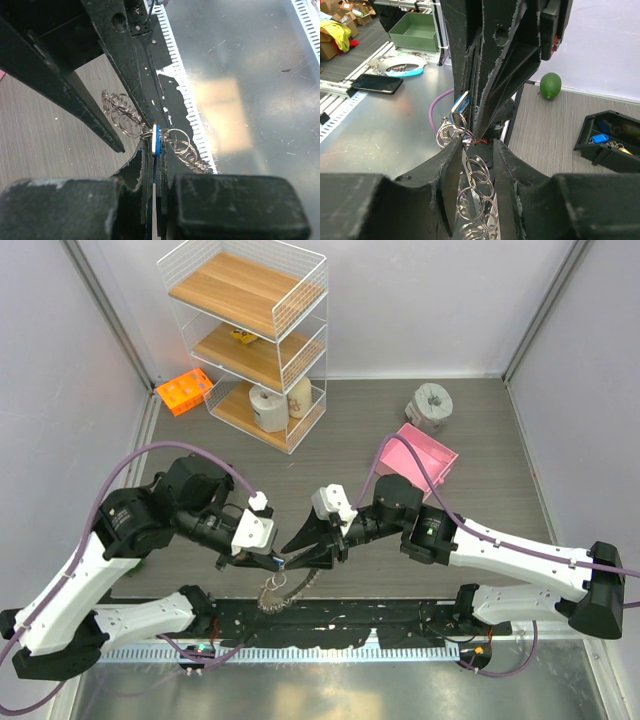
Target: Remove the keys from the keyring
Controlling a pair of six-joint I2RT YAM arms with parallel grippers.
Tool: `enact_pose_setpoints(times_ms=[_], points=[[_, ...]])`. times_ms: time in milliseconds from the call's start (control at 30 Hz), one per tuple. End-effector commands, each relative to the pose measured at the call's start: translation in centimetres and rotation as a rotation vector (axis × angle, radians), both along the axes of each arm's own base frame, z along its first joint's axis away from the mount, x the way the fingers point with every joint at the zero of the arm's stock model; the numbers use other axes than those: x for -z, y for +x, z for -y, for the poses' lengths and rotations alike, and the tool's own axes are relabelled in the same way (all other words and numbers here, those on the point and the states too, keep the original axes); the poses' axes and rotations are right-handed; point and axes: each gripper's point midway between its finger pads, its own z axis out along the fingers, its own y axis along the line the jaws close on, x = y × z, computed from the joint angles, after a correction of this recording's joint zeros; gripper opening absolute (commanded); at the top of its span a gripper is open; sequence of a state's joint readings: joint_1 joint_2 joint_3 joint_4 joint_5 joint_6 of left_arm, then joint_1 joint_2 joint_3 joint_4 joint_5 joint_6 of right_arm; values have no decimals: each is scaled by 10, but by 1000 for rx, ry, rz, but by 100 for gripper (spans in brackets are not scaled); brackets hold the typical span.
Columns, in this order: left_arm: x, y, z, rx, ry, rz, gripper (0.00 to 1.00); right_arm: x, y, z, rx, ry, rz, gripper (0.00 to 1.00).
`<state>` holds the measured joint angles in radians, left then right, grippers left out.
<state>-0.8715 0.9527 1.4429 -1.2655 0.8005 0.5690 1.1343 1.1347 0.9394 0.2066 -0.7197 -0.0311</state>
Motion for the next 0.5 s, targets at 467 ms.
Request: enact_pose_setpoints(times_ms=[467], points=[[-14, 13, 12, 4, -11, 71, 0, -5, 1, -7, -64, 41, 21, 40]])
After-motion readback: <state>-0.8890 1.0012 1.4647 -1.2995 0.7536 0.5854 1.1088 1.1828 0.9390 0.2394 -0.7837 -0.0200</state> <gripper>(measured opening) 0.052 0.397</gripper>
